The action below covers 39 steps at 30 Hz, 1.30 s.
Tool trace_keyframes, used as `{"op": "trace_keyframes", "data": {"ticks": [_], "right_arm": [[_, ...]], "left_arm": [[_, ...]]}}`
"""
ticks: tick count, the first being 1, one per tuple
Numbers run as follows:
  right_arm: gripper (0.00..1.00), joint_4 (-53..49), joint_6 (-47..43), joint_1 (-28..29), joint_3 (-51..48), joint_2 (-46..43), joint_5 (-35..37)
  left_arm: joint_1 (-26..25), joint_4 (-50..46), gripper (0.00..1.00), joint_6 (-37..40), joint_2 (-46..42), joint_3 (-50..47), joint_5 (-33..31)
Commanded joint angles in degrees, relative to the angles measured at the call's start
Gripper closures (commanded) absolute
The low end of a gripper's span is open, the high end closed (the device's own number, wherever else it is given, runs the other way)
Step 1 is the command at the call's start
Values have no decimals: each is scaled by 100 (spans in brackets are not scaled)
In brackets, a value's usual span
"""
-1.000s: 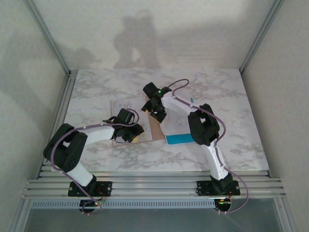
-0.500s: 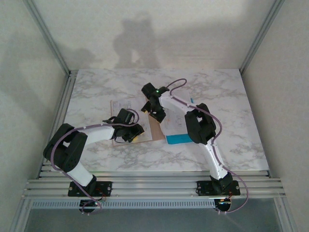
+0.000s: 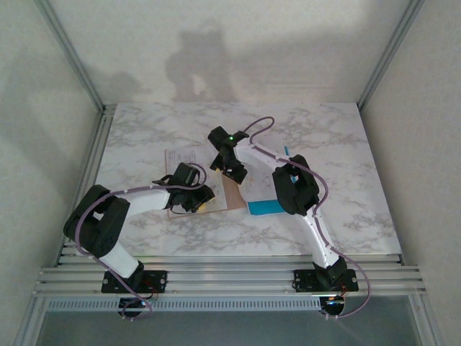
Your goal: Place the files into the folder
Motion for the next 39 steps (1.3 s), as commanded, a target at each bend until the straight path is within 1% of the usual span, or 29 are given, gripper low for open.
{"op": "trace_keyframes", "data": {"ticks": [1,9,13,17,20,27,32,36,39], "right_arm": [[18,-428,-158,-227,-486,442,563],[18,-428,-260,-297,-565,312,637],[18,-480,-411,-312,-420,239,739],[17,-483,-488,-287,-171,224,618],[17,-562,-491,-249,3,166,654],[17,-390,-330,-199,-15,-419,437],[16,-102,-100,-174,-360,-1102,239],[14,26,2,-183,-860,-1634,258],[11,284,61,-214,-1436,-1876,-30]], "left_arm": [[113,-855,55,-83,146,-442,-222],[253,-913,54,-85,85,-561,-272],[255,-900,55,-102,44,-566,-255],[255,-904,54,-99,5,-554,-255],[255,-926,54,-96,-14,-552,-257],[250,-901,54,-106,-57,-557,-255],[252,-899,54,-115,-75,-526,-255],[250,-893,54,-114,-75,-499,-262],[252,-912,54,-106,-68,-475,-273]]}}
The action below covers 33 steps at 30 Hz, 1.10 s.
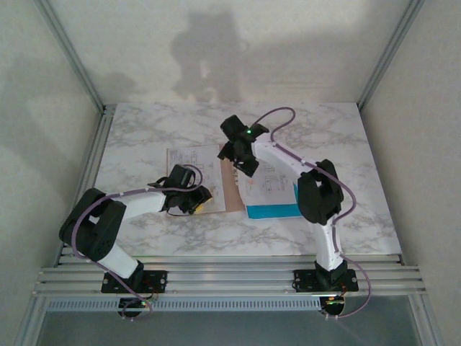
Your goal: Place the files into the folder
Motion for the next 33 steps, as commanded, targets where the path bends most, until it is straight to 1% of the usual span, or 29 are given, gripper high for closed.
{"op": "trace_keyframes", "data": {"ticks": [1,5,6,11,16,21,26,33], "right_arm": [[10,282,162,-26,-623,-262,-293],[11,1057,348,-25,-1091,-239,-994],[12,1161,385,-19,-1086,-175,-1145],[13,1315,488,-4,-774,114,-1450],[14,1299,399,-95,-263,443,-1432],[16,1253,168,-340,372,967,-1444],[17,1227,14,-570,1119,1520,-1674],[18,1061,-29,-704,2040,2093,-1917]], "left_arm": [[86,-1018,54,-53,140,-211,-425],[87,-1022,53,-56,159,-182,-435],[87,-1024,53,-59,175,-174,-431],[93,-1059,53,-31,172,-147,-453],[86,-1066,53,-46,118,-173,-457],[86,-1088,53,-36,113,-156,-468],[86,-1103,53,-18,112,-156,-469],[91,-1146,53,15,119,-139,-485]]}}
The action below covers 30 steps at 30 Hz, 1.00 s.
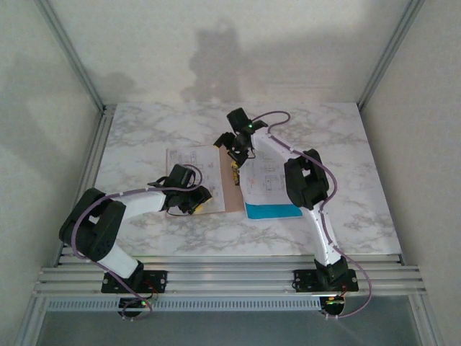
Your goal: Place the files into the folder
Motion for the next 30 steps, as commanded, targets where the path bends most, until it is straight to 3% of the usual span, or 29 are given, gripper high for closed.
{"op": "trace_keyframes", "data": {"ticks": [1,5,10,16,20,23,30], "right_arm": [[18,-67,-106,-67,714,431,-255],[19,-4,-142,-111,741,368,-277],[19,408,-341,-137,20,-456,-15],[20,794,-578,-299,-1936,-2004,388],[20,1127,-552,-458,-3400,-2769,243],[20,1418,-393,-534,-4183,-2970,54],[19,1657,-182,-689,-5001,-2902,59]], "left_arm": [[82,-1032,53,10,129,-178,-468],[82,-1074,53,23,121,-150,-476],[88,-1188,50,89,70,-21,-534],[37,-1469,43,266,-43,602,-569],[-151,-1341,41,263,107,1041,-246],[-402,-1060,40,113,322,1245,30],[-979,-495,39,-301,842,1567,291]]}}
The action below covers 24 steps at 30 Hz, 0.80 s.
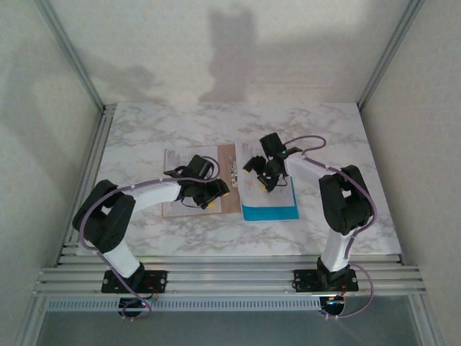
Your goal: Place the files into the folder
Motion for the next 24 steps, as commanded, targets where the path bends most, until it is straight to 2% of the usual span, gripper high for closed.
{"op": "trace_keyframes", "data": {"ticks": [1,15,24], "right_arm": [[19,179,114,-125,-220,-19,31],[18,238,367,-309,-1139,-537,-108],[18,401,708,-280,-1266,-596,-408]], "left_arm": [[-213,203,39,-268,202,241,170],[-502,485,38,-666,331,227,164],[-708,904,38,-1030,552,216,378]]}}
